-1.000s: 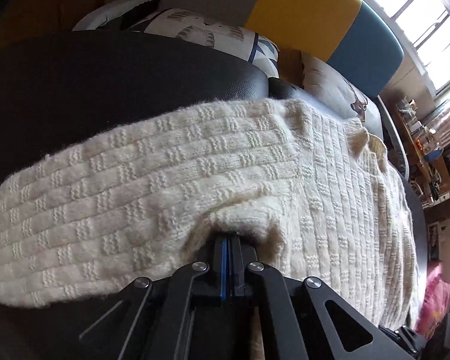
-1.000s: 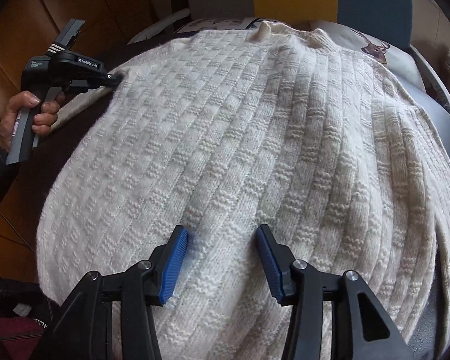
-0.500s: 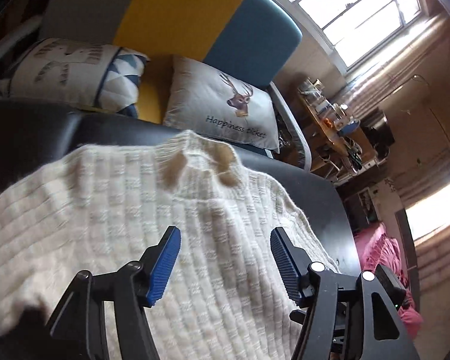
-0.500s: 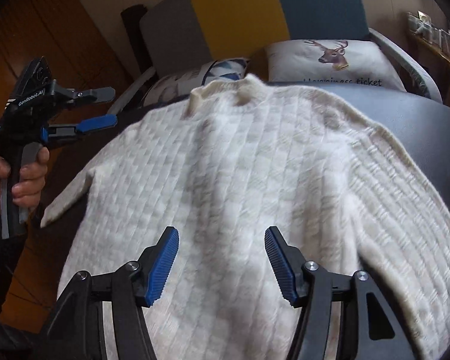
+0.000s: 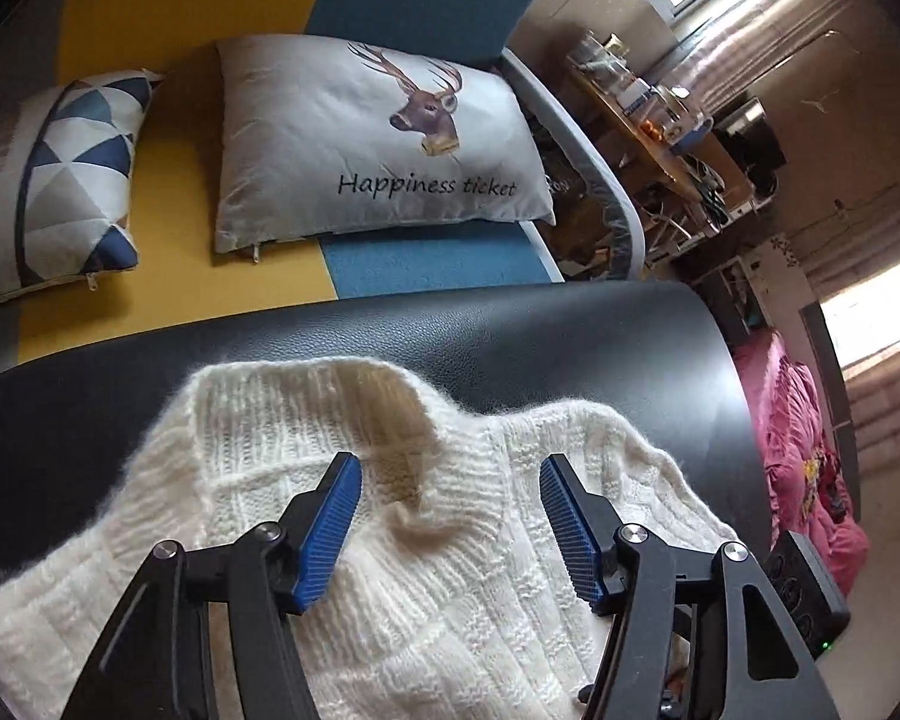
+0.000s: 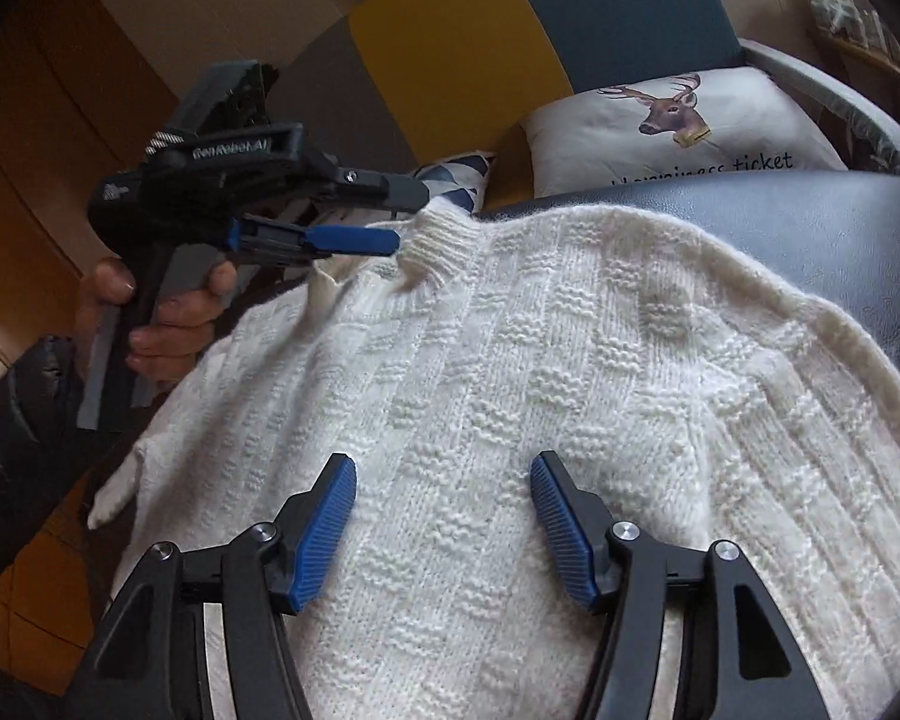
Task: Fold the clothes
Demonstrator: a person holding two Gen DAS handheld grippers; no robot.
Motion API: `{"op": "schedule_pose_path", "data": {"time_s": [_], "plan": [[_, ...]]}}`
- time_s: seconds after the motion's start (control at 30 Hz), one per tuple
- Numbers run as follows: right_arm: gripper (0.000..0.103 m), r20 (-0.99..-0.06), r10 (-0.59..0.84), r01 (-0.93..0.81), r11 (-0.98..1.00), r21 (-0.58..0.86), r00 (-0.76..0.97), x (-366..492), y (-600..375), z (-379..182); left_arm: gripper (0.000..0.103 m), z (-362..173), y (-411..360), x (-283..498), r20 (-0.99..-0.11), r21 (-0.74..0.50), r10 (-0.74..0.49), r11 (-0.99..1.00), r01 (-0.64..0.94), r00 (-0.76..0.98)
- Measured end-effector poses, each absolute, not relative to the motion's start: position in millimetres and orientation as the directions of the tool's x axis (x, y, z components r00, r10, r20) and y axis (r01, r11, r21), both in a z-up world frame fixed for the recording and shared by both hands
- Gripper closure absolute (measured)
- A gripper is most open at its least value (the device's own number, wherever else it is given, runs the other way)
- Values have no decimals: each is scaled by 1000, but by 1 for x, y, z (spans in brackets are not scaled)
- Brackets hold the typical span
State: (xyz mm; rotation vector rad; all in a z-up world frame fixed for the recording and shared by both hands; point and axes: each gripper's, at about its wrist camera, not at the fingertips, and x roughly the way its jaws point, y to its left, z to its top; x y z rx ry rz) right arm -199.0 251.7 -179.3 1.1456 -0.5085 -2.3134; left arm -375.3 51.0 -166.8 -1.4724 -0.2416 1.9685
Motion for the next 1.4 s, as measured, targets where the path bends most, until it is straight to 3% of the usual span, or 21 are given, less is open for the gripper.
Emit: {"op": "schedule_pose_path", "data": {"time_s": [0.03,0.07,0.13,0.6,0.7,0.83,0.97,1.17,1.27,1.4], "plan": [[40,-612,-598,271,-793,546,-517,-200,254,-180,50,-170,55,-377,-784,-515,606,-756,-404,-135],[40,-602,-608,269,-784,559,-518,-201,256,-181,82,-169,60,-375,-781,-509,609,-747,-429,-134],[40,-604,-603,271,-788,553,-520,-202,254,-181,101,-170,70,-373,-779,-493,613,-731,-472,-136],[41,-634,-550,271,-830,488,-543,-209,244,-183,100,-176,90,-382,-833,-244,429,-851,-465,-349],[41,-634,-551,271,-829,489,-542,-206,243,-182,100,-164,80,-380,-820,-304,469,-844,-442,-330],[41,-632,-557,269,-825,497,-539,-201,244,-180,92,-137,38,-360,-757,-394,521,-846,-360,-394],[40,-660,-574,231,-812,536,-484,-210,247,-173,89,-129,-3,-305,-740,-348,471,-879,-326,-481],[20,-416,-827,231,-520,822,-378,-269,236,-127,87,-165,-28,-237,-738,-356,476,-877,-323,-479],[20,-429,-851,233,-503,833,-304,-319,201,-121,87,-186,-38,-226,-735,-398,493,-870,-292,-466],[20,-521,-832,147,-548,823,-189,-378,153,-149,87,-195,-50,-226,-699,-493,558,-829,-264,-448]]}}
